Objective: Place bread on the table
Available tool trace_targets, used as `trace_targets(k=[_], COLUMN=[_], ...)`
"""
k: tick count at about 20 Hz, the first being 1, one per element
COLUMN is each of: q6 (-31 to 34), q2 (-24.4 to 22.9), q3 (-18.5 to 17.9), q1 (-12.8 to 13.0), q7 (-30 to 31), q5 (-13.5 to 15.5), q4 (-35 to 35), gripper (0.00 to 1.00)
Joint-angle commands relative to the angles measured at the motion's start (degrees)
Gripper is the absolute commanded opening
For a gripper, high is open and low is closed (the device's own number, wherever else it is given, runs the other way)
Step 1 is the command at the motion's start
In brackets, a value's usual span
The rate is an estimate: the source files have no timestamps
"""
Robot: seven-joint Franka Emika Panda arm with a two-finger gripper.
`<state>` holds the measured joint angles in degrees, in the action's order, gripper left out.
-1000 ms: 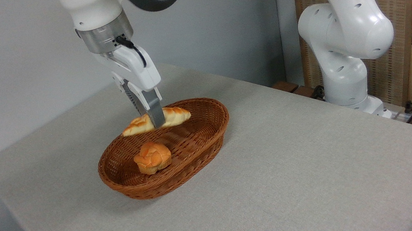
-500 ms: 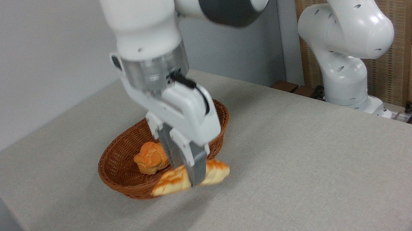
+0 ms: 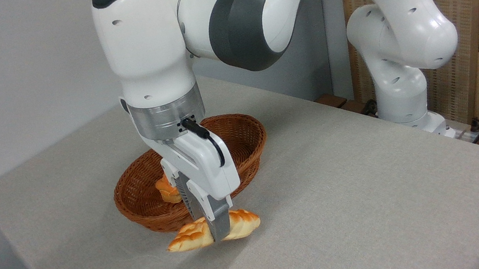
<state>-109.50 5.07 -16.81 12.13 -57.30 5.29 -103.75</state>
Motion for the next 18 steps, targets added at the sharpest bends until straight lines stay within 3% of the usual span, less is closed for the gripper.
trace_targets(k=[1,10,13,18], q6=[-0.1,0.6,1.8,12.9], q2=[-0.4,-1.2,-4.2,-6.7], q3=[0.0,0.2,0.6,9.1], q1=[0.1,0.2,0.2,-2.7], q7=[1.1,3.3,5.6,15.9], q5=[-0.9,-0.9,-0.8,-1.3], q4=[0.3,0.4,0.5,6.4], gripper=[1.00,1.00,1.00,1.00])
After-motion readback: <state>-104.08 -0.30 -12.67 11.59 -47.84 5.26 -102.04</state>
